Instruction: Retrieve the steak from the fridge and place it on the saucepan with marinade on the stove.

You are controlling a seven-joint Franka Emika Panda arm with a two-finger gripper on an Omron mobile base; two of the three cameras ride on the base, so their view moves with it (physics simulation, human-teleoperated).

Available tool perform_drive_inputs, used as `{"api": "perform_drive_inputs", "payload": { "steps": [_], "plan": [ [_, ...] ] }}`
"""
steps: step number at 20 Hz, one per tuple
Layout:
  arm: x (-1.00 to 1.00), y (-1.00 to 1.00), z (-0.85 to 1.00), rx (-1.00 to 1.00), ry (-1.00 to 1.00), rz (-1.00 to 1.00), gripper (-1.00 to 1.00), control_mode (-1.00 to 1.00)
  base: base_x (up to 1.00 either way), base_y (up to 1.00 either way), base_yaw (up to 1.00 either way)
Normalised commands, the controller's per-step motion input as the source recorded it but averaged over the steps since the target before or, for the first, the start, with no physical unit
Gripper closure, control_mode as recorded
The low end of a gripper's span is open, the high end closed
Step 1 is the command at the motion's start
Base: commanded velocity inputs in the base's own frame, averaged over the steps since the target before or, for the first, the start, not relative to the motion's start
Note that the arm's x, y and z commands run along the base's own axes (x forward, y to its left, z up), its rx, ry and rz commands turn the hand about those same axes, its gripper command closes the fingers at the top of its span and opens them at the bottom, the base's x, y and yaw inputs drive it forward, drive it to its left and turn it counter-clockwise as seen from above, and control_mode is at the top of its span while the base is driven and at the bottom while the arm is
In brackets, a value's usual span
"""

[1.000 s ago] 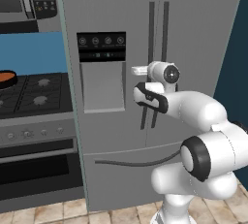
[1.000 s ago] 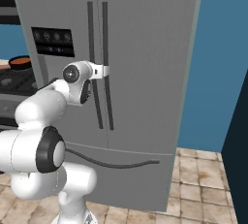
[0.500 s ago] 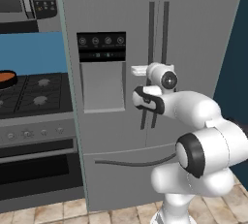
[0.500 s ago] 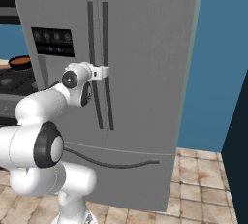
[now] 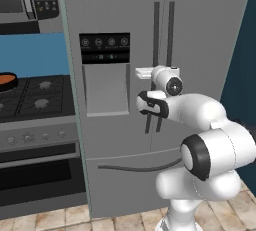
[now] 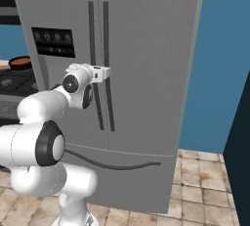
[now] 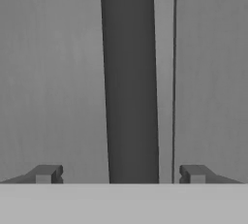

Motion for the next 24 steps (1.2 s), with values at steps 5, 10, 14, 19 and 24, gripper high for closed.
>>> {"api": "perform_drive_inputs", "payload": {
  "steps": [5,10,14,19,24],
  "plan": [
    [0.47,0.00,-0.05,0.00,0.00,0.00,1.00,-1.00,0.00,0.00,0.00],
    [0.07,0.00,0.00,0.00,0.00,0.00,1.00,-1.00,0.00,0.00,0.00],
    [0.00,0.00,0.00,0.00,0.00,0.00,1.00,-1.00,0.00,0.00,0.00],
    [-0.24,0.07,-0.01,0.00,0.00,0.01,1.00,-1.00,0.00,0.00,0.00],
    [-0.45,0.50,0.00,0.00,0.08,0.00,1.00,-1.00,0.00,0.00,0.00]
  ]
}}
